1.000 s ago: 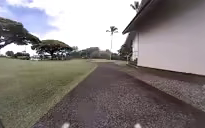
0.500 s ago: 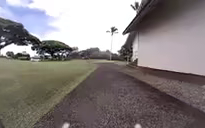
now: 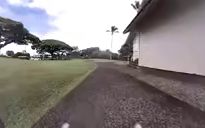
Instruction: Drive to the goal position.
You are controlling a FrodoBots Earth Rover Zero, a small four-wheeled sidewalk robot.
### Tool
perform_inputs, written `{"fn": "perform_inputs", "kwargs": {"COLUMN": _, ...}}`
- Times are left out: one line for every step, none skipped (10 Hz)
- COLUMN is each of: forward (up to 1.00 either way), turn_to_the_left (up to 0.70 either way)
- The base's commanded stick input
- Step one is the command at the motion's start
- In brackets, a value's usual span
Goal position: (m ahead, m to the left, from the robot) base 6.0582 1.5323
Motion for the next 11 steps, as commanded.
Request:
{"fn": "perform_inputs", "kwargs": {"forward": 0.70, "turn_to_the_left": -0.35}}
{"fn": "perform_inputs", "kwargs": {"forward": 0.70, "turn_to_the_left": -0.35}}
{"fn": "perform_inputs", "kwargs": {"forward": 0.70, "turn_to_the_left": -0.29}}
{"fn": "perform_inputs", "kwargs": {"forward": 0.70, "turn_to_the_left": 0.00}}
{"fn": "perform_inputs", "kwargs": {"forward": 0.70, "turn_to_the_left": 0.02}}
{"fn": "perform_inputs", "kwargs": {"forward": 0.70, "turn_to_the_left": 0.01}}
{"fn": "perform_inputs", "kwargs": {"forward": 0.70, "turn_to_the_left": 0.00}}
{"fn": "perform_inputs", "kwargs": {"forward": 0.70, "turn_to_the_left": 0.02}}
{"fn": "perform_inputs", "kwargs": {"forward": 0.70, "turn_to_the_left": 0.07}}
{"fn": "perform_inputs", "kwargs": {"forward": 0.70, "turn_to_the_left": 0.00}}
{"fn": "perform_inputs", "kwargs": {"forward": 0.70, "turn_to_the_left": 0.00}}
